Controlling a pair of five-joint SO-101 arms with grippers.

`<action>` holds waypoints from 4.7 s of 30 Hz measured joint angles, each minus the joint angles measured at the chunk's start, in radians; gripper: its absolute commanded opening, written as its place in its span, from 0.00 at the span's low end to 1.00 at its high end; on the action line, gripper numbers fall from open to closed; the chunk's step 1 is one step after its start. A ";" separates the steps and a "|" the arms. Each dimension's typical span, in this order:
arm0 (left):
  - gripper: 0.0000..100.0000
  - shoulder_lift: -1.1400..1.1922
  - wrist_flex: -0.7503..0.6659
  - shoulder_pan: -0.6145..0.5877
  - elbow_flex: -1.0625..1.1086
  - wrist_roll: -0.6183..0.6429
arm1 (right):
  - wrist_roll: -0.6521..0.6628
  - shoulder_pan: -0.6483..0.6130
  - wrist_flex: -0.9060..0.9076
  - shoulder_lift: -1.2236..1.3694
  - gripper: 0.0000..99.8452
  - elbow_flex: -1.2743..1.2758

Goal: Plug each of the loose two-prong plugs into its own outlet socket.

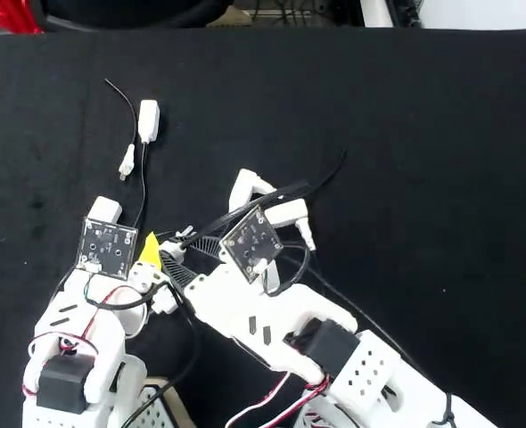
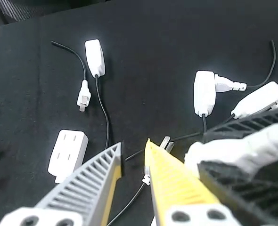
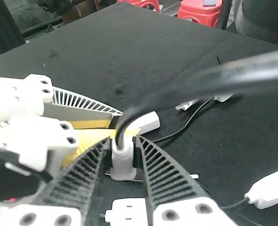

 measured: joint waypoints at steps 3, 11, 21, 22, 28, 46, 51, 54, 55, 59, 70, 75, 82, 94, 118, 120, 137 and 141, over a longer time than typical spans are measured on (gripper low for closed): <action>0.10 0.000 0.000 0.000 0.000 0.000 | 0.020 0.000 0.018 0.000 0.01 -0.002; 0.12 0.002 0.011 -0.046 0.002 -0.002 | 0.005 0.051 0.138 0.000 0.01 -0.066; 0.16 -0.002 0.012 -0.021 0.078 -0.075 | -0.041 0.046 0.147 0.000 0.01 -0.066; 0.16 -0.002 0.012 -0.021 0.078 -0.075 | -0.057 0.046 0.149 0.000 0.01 -0.066; 0.16 0.000 0.012 -0.021 0.066 -0.029 | -0.086 0.046 0.149 0.000 0.01 -0.066; 0.16 -0.002 0.069 0.057 -0.018 -0.002 | -0.087 0.049 0.439 0.000 0.01 -0.361; 0.16 0.000 0.069 0.064 -0.038 -0.021 | -0.086 0.049 0.517 -0.002 0.01 -0.417; 0.16 -0.002 0.066 0.072 -0.092 0.014 | -0.086 0.018 0.517 -0.002 0.01 -0.417; 0.16 -0.002 0.061 0.078 -0.110 0.028 | -0.086 0.000 0.517 -0.002 0.01 -0.417; 0.16 -0.002 0.075 0.149 -0.147 0.037 | -0.086 -0.031 0.516 -0.015 0.01 -0.419; 0.16 0.000 0.072 0.124 -0.158 0.038 | -0.086 -0.035 0.509 -0.015 0.01 -0.413; 0.16 0.000 0.051 0.068 -0.158 0.038 | -0.051 -0.046 0.508 -0.015 0.01 -0.405; 0.16 0.002 0.051 0.060 -0.158 0.038 | -0.021 -0.046 0.500 -0.015 0.01 -0.397; 0.16 -0.002 0.143 -0.284 -0.135 -0.315 | 0.037 0.023 0.500 0.187 0.01 -0.387; 0.15 0.003 -0.081 -0.574 0.330 -0.328 | 0.037 0.025 0.218 0.927 0.01 -0.428; 0.15 0.003 -0.081 -0.574 0.330 -0.328 | 0.037 0.025 0.219 0.942 0.01 -0.440; 0.15 0.003 -0.081 -0.574 0.341 -0.328 | 0.080 0.075 0.224 0.961 0.01 -0.450; 0.15 0.003 -0.081 -0.574 0.341 -0.328 | 0.080 0.064 0.224 0.961 0.01 -0.450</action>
